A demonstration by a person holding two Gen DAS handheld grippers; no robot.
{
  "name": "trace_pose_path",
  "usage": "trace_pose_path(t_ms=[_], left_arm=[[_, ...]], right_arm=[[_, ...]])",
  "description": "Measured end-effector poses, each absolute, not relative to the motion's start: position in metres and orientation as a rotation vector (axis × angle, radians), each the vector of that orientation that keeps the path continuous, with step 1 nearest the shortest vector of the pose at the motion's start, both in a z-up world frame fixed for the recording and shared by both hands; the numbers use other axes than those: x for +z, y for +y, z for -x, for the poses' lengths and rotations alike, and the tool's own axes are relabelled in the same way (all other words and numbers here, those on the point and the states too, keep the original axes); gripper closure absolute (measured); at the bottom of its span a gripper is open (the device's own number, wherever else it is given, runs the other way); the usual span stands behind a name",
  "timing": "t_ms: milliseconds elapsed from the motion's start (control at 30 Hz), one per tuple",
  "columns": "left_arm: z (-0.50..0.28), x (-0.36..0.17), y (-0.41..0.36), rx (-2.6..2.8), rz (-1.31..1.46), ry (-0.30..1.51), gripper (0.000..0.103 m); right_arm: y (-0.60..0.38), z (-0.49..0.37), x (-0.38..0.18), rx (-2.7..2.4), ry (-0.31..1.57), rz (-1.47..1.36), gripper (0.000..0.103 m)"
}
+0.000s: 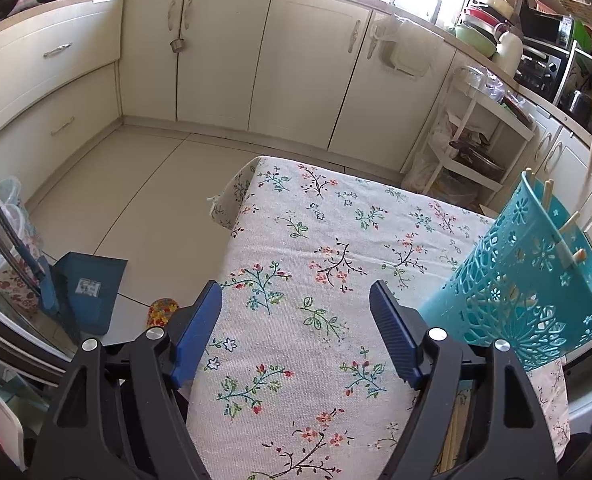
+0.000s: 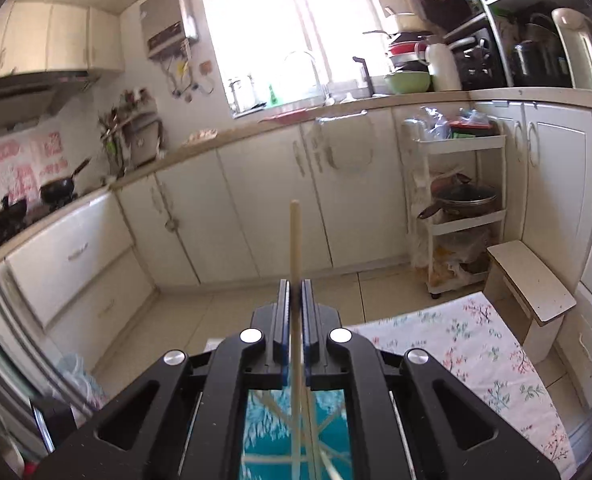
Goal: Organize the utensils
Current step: 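Release the chopstick into the basket and lower the right tool to the remaining chopsticks, then lower the left tool to a loose chopstick and close on it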
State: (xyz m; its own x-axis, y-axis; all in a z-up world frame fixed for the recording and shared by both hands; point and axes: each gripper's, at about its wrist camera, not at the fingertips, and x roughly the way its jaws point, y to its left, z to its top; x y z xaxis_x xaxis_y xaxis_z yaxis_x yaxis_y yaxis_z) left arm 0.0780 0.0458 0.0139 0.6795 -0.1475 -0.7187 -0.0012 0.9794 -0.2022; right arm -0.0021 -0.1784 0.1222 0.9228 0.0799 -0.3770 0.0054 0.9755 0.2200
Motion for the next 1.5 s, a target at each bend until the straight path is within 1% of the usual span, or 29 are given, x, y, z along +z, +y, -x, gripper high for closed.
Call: trace_pose_path(t_ms=[67, 133, 200, 233, 300, 367, 400, 467, 567, 767, 967, 1000, 1033, 1067, 1200, 1367, 1500], left_arm=[[-0.078, 0.014, 0.047, -0.080, 0.193, 0.821, 0.029], [-0.078, 0.013, 0.046, -0.076, 0.191, 0.823, 0.028], [-0.078, 0.012, 0.047, -0.071, 0.189, 0.828, 0.027], [-0.078, 0.011, 0.047, -0.069, 0.188, 0.830, 0.027], [-0.077, 0.010, 0.047, -0.064, 0.185, 0.833, 0.026], [-0.076, 0.009, 0.047, -0.062, 0.182, 0.835, 0.025], [-0.076, 0.009, 0.046, -0.061, 0.180, 0.836, 0.025], [-0.075, 0.007, 0.045, -0.057, 0.169, 0.841, 0.025], [-0.075, 0.004, 0.044, -0.056, 0.157, 0.851, 0.024], [-0.077, 0.001, 0.045, -0.056, 0.158, 0.864, 0.024], [-0.078, 0.001, 0.041, -0.068, 0.144, 0.870, 0.023], [-0.078, 0.001, 0.041, -0.070, 0.145, 0.872, 0.023], [-0.078, 0.001, 0.040, -0.072, 0.142, 0.874, 0.023], [-0.078, 0.001, 0.038, -0.073, 0.136, 0.875, 0.023], [-0.075, -0.001, 0.029, -0.110, 0.085, 0.895, 0.023], [-0.038, -0.008, -0.001, -0.237, -0.012, 0.918, 0.023], [-0.005, -0.014, -0.035, -0.341, -0.097, 0.915, 0.023]], right_arm=[[-0.172, 0.024, 0.119, 0.065, 0.410, -0.184, 0.096], [-0.167, 0.048, 0.114, 0.088, 0.427, -0.154, 0.093], [-0.164, 0.068, 0.106, 0.098, 0.442, -0.141, 0.079], [-0.162, 0.081, 0.098, 0.107, 0.466, -0.140, 0.078], [-0.158, 0.097, 0.076, 0.119, 0.542, -0.139, 0.078], [-0.153, 0.106, 0.041, 0.130, 0.664, -0.119, 0.078], [-0.152, 0.108, 0.019, 0.130, 0.738, -0.119, 0.080], [-0.154, 0.106, -0.007, 0.138, 0.830, -0.152, 0.084], [-0.156, 0.099, -0.026, 0.127, 0.879, -0.166, 0.084], [-0.149, 0.078, -0.044, 0.105, 0.919, -0.141, 0.085], [-0.142, 0.084, -0.043, 0.092, 0.898, -0.077, 0.085], [-0.145, 0.085, -0.044, 0.087, 0.905, -0.078, 0.086], [-0.148, 0.084, -0.045, 0.088, 0.915, -0.081, 0.090], [-0.148, 0.084, -0.046, 0.087, 0.913, -0.071, 0.092], [-0.147, 0.087, -0.045, 0.110, 0.916, -0.018, 0.092], [-0.170, 0.094, -0.048, 0.083, 0.905, -0.029, 0.092], [-0.211, 0.096, -0.049, 0.032, 0.885, -0.152, 0.093]])
